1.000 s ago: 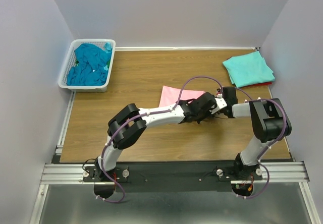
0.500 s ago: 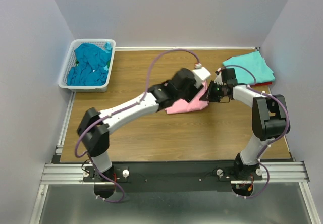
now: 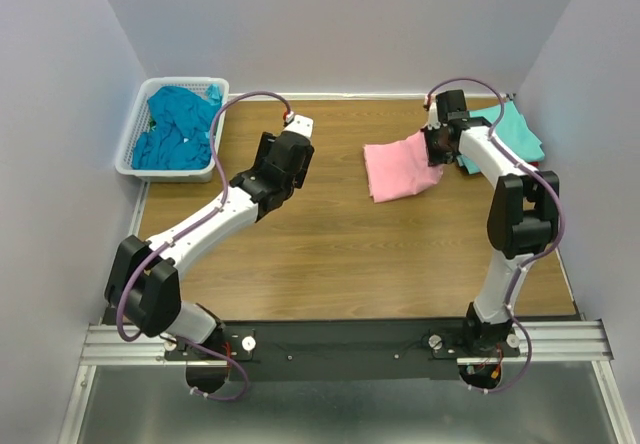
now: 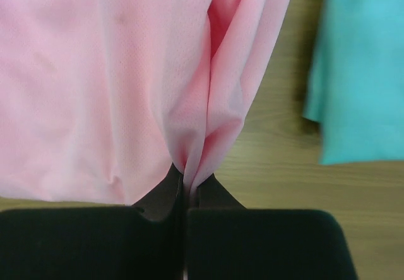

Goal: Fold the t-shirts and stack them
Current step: Neatly place the folded tshirt to the corner

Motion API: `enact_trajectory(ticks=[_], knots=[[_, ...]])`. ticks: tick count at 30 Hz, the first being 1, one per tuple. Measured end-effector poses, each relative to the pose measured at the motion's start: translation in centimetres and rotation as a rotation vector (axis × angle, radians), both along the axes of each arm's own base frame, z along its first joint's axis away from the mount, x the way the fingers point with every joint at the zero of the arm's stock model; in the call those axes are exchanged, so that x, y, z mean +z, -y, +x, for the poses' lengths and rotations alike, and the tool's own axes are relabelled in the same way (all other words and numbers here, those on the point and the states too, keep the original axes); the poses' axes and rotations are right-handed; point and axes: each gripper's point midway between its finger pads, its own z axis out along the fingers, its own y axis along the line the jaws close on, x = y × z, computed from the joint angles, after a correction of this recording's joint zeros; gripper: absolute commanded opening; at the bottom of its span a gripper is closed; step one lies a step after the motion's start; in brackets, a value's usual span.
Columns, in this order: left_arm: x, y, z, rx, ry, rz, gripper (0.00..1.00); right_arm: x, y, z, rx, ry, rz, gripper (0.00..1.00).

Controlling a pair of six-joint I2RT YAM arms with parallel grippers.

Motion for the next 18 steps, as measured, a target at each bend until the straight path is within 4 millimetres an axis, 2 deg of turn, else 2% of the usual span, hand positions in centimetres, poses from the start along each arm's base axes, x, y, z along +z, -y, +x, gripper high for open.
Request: enact_trajectory(ticks=[5,10,14,18], knots=[[-0.3,-1.4,0.5,0.065,-0.006,-0.028,0.78,2.3,4.2,1.7,-0.052,0.047,-0.242,0.01],[-0.3,-3.1,1.2,0.131,-0.005,-0.057,0.8,3.2,7.7,2.4,-0.124,0.048,-0.445,0.01],[-0.2,-3.5,1.4,0.153,-0.004,-0.075,0.8,4.0,9.7,2.5,-0.178,0.049,-0.564,0.01],[-0.2,-3.6,1.4,0.159,-0.003,-0.082,0.8,5.9,10.7,3.4,-0.229,0.094,-0.628,0.01]])
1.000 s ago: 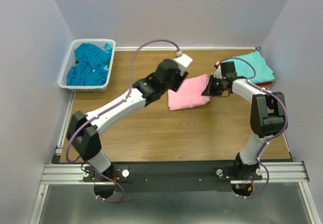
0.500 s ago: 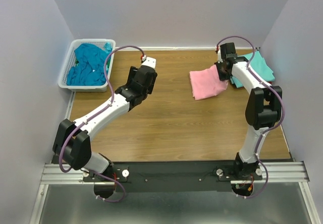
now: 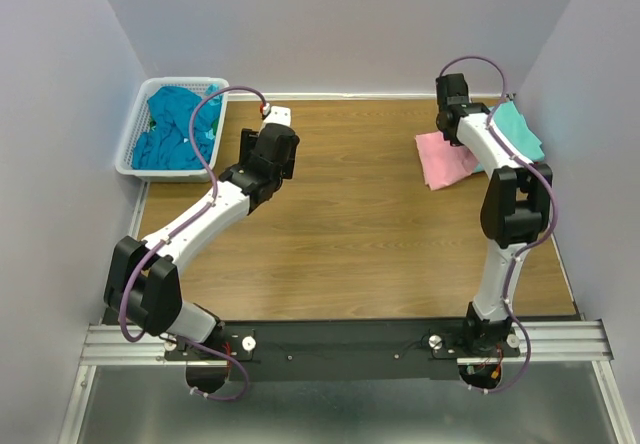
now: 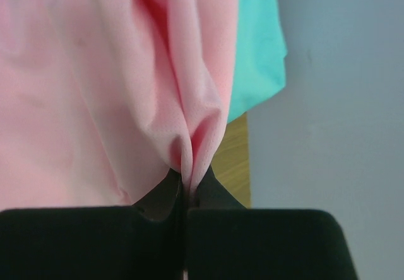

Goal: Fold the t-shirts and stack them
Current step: Neatly place the folded tshirt to the corner

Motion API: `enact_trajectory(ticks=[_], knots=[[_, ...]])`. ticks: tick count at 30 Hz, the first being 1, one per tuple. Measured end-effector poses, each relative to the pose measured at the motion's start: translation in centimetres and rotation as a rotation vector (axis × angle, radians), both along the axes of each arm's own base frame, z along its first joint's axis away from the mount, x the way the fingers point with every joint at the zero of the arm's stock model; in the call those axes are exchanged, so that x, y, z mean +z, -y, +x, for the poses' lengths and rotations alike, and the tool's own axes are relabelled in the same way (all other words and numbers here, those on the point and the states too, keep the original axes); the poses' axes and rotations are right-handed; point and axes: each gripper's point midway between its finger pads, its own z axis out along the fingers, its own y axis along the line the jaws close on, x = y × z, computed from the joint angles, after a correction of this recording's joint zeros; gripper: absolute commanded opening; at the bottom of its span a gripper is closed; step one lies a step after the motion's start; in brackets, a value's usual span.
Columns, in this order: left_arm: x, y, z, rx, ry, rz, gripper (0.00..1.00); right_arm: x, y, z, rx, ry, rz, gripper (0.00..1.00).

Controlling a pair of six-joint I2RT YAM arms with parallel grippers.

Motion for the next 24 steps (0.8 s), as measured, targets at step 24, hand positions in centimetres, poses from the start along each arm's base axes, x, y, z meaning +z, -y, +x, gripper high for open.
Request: enact_trajectory(ticks=[24], knots=[[-1.6,0.3,0.2,-0.009,-0.042,0.011,0.8,7.2,2.2,4.0,-0.052,0.228,-0.003,0.01]])
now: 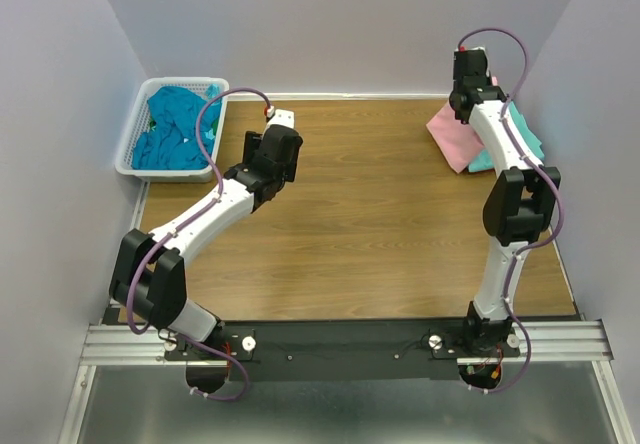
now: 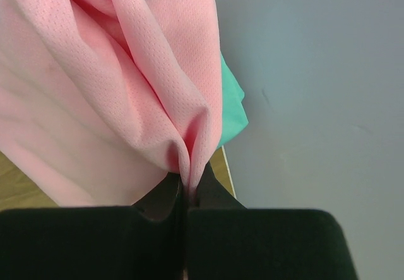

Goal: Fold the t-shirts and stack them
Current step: Neatly place the folded tshirt to the corner

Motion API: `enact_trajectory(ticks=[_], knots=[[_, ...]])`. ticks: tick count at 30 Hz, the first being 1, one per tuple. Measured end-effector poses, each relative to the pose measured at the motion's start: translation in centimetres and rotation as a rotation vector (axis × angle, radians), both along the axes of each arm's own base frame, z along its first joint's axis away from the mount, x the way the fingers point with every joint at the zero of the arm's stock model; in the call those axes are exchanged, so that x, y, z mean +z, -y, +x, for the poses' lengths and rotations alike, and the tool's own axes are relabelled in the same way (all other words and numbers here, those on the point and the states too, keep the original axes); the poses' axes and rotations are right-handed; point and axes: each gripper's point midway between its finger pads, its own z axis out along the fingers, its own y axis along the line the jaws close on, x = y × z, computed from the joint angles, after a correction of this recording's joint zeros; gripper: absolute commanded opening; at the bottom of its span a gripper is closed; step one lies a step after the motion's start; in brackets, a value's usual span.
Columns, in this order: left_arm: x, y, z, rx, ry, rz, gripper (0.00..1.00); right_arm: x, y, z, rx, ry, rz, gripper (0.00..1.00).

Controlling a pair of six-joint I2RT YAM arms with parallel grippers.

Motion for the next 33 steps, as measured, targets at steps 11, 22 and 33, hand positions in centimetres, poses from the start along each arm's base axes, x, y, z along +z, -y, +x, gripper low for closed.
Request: enact_trajectory(ticks=[11,22,33], knots=[[-0.9,0.3,0.0,-0.016,-0.027,0.001,0.79,0.8,3.9,0.5,-0.059,0.04,-0.001,0.01],[-2.1,0.6,0.1,-0.022,-0.055,0.012,0.79,-6.4,7.4,2.1,-0.145,-0.045,-0.059,0.01],[-3.6,0.9,0.4,-0.027,-0.094,0.028,0.79,-8.6,12.6,1.1,-0.273,-0.051,-0.094,0.07]])
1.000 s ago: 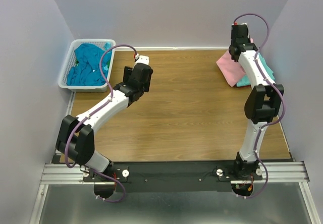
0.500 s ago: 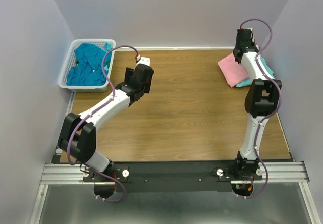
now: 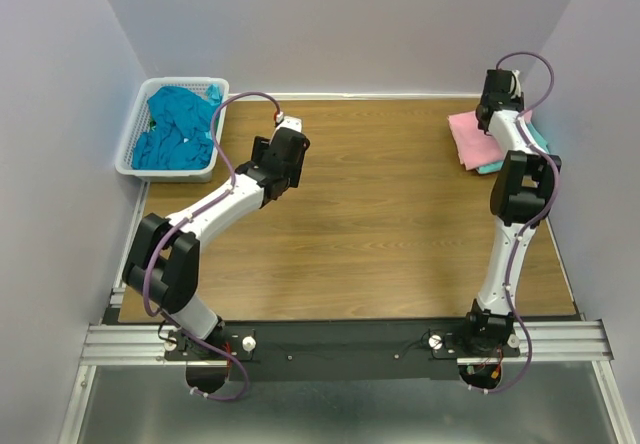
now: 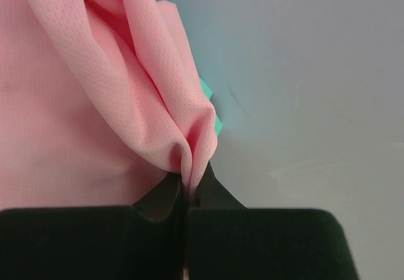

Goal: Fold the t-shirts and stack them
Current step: Neatly place the folded tshirt to the corner

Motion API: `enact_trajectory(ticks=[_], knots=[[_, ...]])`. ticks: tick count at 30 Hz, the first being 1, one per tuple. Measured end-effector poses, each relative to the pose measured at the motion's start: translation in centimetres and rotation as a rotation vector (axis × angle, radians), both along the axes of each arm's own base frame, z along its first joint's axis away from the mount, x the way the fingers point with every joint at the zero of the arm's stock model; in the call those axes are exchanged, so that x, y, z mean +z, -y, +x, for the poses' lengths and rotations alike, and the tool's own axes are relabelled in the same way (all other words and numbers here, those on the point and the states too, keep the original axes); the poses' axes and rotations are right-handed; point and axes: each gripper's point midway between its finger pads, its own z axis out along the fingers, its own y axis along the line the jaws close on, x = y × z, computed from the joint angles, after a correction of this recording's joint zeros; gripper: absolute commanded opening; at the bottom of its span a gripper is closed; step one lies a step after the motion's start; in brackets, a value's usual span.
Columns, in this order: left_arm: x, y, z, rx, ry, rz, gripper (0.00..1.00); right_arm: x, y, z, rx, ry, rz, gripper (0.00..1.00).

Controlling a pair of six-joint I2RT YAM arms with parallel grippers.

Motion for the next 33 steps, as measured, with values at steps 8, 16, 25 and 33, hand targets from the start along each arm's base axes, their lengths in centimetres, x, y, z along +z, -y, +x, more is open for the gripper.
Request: enact_trajectory(ticks=[8,16,25,33], knots=[[-0.6,0.0,0.0,-0.001,-0.014,0.008,0.78,1.1,1.2,0.2,-0.032,0.046,-0.02,0.08],[-0.6,0.0,0.0,-0.001,-0.015,0.009,0.78,2.3,2.0,0.3,-0.068,0.098,-0.05,0.1],[-0.7,0.1,0.1,-0.002,-0.018,0.009,0.78,2.7,2.5,0.3,-0.087,0.121,-0.062,0.2],[-1.1,0.1,0.1,-0.002,-0.026,0.014,0.78,2.8,2.8,0.2,-0.113,0.142,-0.073,0.77]])
